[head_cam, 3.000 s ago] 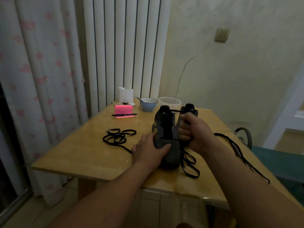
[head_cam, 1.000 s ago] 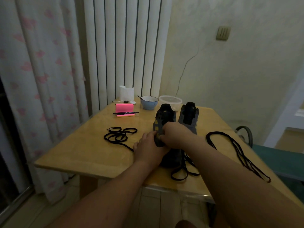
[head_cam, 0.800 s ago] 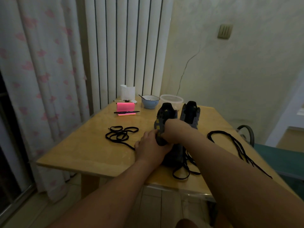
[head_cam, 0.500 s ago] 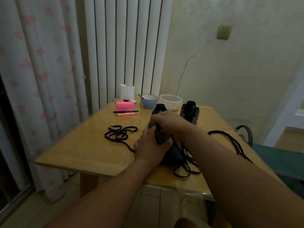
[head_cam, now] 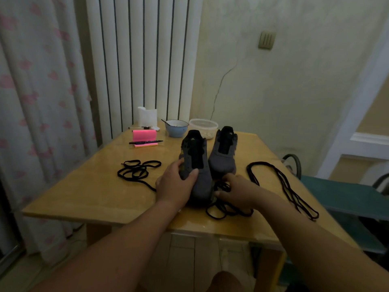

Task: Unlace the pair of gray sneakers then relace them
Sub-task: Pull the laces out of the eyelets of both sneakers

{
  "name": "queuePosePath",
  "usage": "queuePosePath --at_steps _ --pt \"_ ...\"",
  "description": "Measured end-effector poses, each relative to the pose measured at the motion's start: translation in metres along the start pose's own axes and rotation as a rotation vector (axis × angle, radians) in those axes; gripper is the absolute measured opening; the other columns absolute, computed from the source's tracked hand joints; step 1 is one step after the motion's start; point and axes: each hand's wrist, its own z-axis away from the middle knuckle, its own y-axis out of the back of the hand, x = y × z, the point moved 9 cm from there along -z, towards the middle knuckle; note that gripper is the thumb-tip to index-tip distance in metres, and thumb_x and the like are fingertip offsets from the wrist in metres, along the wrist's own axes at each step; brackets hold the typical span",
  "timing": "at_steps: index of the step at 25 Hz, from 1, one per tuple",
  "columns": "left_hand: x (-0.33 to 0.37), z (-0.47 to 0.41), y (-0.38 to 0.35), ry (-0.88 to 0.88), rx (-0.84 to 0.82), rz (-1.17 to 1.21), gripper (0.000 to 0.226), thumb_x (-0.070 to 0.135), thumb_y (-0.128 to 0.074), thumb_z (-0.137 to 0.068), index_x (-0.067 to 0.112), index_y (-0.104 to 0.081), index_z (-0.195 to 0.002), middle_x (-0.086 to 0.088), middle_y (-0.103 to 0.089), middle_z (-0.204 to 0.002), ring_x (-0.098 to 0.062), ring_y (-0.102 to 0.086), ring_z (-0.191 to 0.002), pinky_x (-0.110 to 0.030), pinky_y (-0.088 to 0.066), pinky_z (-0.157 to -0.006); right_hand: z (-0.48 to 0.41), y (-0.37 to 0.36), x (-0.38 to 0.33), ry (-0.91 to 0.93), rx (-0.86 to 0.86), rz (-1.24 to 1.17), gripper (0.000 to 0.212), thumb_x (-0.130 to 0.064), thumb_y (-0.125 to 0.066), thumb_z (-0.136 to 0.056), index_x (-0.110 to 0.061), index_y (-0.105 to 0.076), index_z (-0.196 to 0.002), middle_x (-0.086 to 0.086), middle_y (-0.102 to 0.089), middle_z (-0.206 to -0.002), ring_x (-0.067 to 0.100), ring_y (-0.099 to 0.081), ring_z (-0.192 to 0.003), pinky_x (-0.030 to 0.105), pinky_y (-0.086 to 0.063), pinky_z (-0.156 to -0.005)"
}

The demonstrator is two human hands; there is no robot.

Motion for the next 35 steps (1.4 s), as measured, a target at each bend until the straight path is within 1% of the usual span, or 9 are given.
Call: queuePosePath --at_steps 3,6,13,17,23,25,29,32,35 --pt "0.005 0.003 0.004 0.001 0.021 0.049 0.056 0.047 -0.061 -0.101 0.022 -0.048 -0.150 0.003 -0.053 -0.144 -0.020 -0.052 -0.132 -0.040 -0.044 -0.108 0.000 -0.006 -0.008 0.040 -0.061 0.108 0.046 -0.039 -0.061 -0.103 -0.017 -0.051 -0.142 0.009 -0.051 -0.139 0.032 -0.057 -0.119 0.042 -0.052 -0.100" --pt "0.005 -0.003 0.019 0.029 0.044 0.127 0.048 0.029 -0.062 -0.103 0.017 -0.049 -0.148 0.000 -0.052 -0.143 -0.017 -0.051 -0.129 -0.029 -0.041 -0.097 0.001 -0.006 -0.003 0.018 -0.052 0.060 0.016 -0.022 -0.058 -0.104 -0.008 -0.064 -0.110 0.009 -0.063 -0.100 0.026 -0.061 -0.087 0.036 -0.051 -0.072" --pt "-0.044 -0.057 0.109 0.157 0.170 -0.074 0.042 0.023 -0.057 -0.102 0.019 -0.053 -0.144 -0.006 -0.055 -0.141 -0.025 -0.058 -0.120 -0.041 -0.051 -0.100 -0.017 0.107 -0.061 0.102 0.289 -0.895 0.006 -0.006 -0.057 -0.105 -0.003 -0.062 -0.101 0.013 -0.058 -0.081 0.017 -0.057 -0.064 0.027 -0.052 -0.057" --pt "-0.087 -0.079 0.139 0.254 0.090 -0.060 0.041 0.022 -0.044 -0.106 0.020 -0.050 -0.147 -0.004 -0.060 -0.121 -0.023 -0.064 -0.089 -0.036 -0.051 -0.073 -0.067 0.068 -0.182 0.229 0.056 -1.125 0.016 -0.003 -0.053 -0.106 0.003 -0.060 -0.119 0.015 -0.059 -0.089 0.020 -0.057 -0.071 0.031 -0.052 -0.064" --pt "-0.116 -0.082 0.139 0.226 0.081 0.235 0.041 0.039 -0.036 -0.102 0.022 -0.065 -0.126 -0.003 -0.068 -0.119 -0.025 -0.063 -0.108 -0.044 -0.053 -0.095 -0.128 0.036 -0.268 0.230 -0.166 -1.544 0.012 -0.006 -0.052 -0.107 -0.004 -0.062 -0.114 0.014 -0.067 -0.104 0.021 -0.067 -0.085 0.034 -0.062 -0.080" --pt "-0.119 -0.082 0.143 0.204 0.095 0.275 0.040 0.036 -0.036 -0.102 0.023 -0.067 -0.123 0.000 -0.068 -0.114 -0.025 -0.064 -0.107 -0.047 -0.055 -0.097 -0.150 0.032 -0.268 0.234 -0.085 -1.299 0.015 -0.012 -0.056 -0.105 -0.003 -0.065 -0.114 0.014 -0.072 -0.102 0.023 -0.069 -0.087 0.041 -0.063 -0.083" --pt "-0.124 -0.085 0.133 0.182 0.019 0.115 0.035 0.027 -0.044 -0.104 0.024 -0.066 -0.131 0.001 -0.069 -0.122 -0.017 -0.064 -0.107 -0.032 -0.054 -0.087 -0.169 -0.010 -0.251 0.237 -0.057 0.105 0.034 -0.027 -0.059 -0.102 -0.010 -0.061 -0.131 0.013 -0.064 -0.125 0.025 -0.062 -0.107 0.039 -0.054 -0.089" --pt "-0.124 -0.087 0.137 0.171 0.099 0.021 0.030 0.019 -0.046 -0.105 0.019 -0.064 -0.129 -0.001 -0.063 -0.123 -0.016 -0.061 -0.106 -0.024 -0.049 -0.076 -0.163 -0.036 -0.257 0.330 -0.304 -0.056 0.078 -0.047 -0.066 -0.096 -0.029 -0.028 -0.162 0.005 -0.038 -0.161 0.027 -0.044 -0.143 0.043 -0.043 -0.114" --pt "-0.130 -0.089 0.145 0.200 0.173 0.054 0.033 0.022 -0.048 -0.106 0.017 -0.059 -0.136 -0.003 -0.057 -0.134 -0.017 -0.055 -0.119 -0.029 -0.046 -0.095 -0.152 -0.047 -0.271 0.431 -0.328 0.228 0.079 -0.059 -0.071 -0.090 -0.033 -0.037 -0.157 0.000 -0.051 -0.147 0.025 -0.052 -0.131 0.048 -0.044 -0.112"
